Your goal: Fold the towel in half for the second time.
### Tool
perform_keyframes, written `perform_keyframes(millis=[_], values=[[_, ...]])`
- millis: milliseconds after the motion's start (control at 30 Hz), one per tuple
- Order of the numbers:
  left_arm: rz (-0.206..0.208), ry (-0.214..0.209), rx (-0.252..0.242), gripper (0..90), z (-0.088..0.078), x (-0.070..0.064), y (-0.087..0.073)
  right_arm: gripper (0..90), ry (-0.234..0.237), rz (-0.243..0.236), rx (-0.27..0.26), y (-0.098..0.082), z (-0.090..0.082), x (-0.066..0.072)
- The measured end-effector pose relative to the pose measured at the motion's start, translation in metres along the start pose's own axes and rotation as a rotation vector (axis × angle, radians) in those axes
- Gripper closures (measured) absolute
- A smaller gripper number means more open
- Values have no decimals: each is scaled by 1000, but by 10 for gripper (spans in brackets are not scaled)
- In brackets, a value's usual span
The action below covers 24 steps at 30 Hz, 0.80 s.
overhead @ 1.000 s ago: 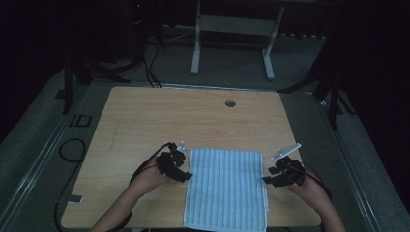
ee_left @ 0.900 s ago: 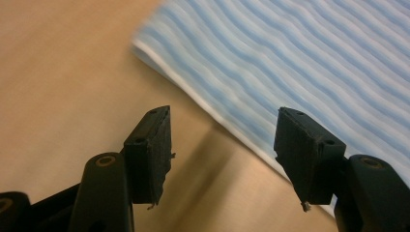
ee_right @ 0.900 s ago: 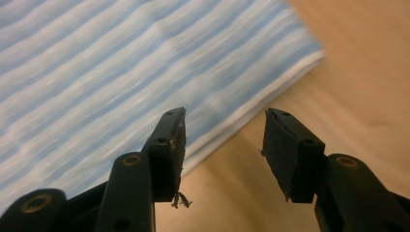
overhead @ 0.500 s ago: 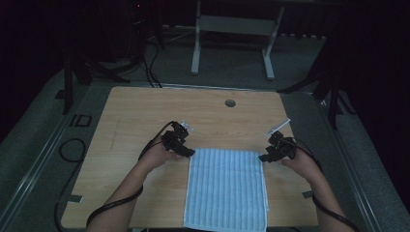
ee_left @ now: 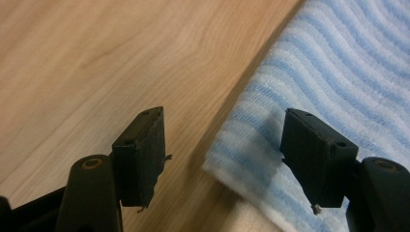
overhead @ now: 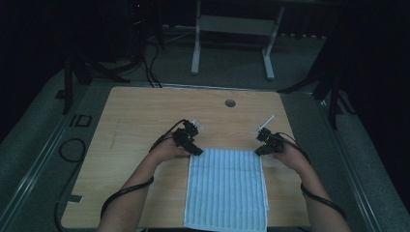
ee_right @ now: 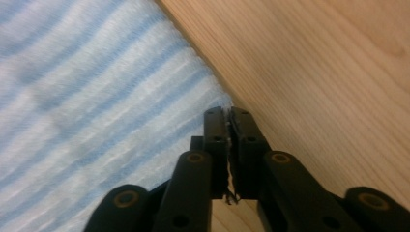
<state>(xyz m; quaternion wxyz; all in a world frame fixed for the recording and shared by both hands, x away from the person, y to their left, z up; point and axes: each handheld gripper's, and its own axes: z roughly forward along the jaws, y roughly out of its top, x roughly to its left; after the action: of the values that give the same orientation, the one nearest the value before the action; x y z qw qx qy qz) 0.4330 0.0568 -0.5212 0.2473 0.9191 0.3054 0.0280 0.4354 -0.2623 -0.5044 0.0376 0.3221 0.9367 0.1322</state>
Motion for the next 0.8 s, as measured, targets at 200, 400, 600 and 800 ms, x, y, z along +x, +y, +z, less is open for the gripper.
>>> perform_keyframes(millis=[200,400,600,800], values=[[78,-32,44,665,3,-9,4,875,-30,8,0,4,-7,-2],[74,18,-34,855,-19,-9,10,877,-62,21,-19,8,-15,-5],[53,53,-157,853,-55,-6,11,878,-81,39,-108,15,-40,-6],[100,33,-185,851,-90,-20,-2,877,-83,-10,-222,6,-77,15]])
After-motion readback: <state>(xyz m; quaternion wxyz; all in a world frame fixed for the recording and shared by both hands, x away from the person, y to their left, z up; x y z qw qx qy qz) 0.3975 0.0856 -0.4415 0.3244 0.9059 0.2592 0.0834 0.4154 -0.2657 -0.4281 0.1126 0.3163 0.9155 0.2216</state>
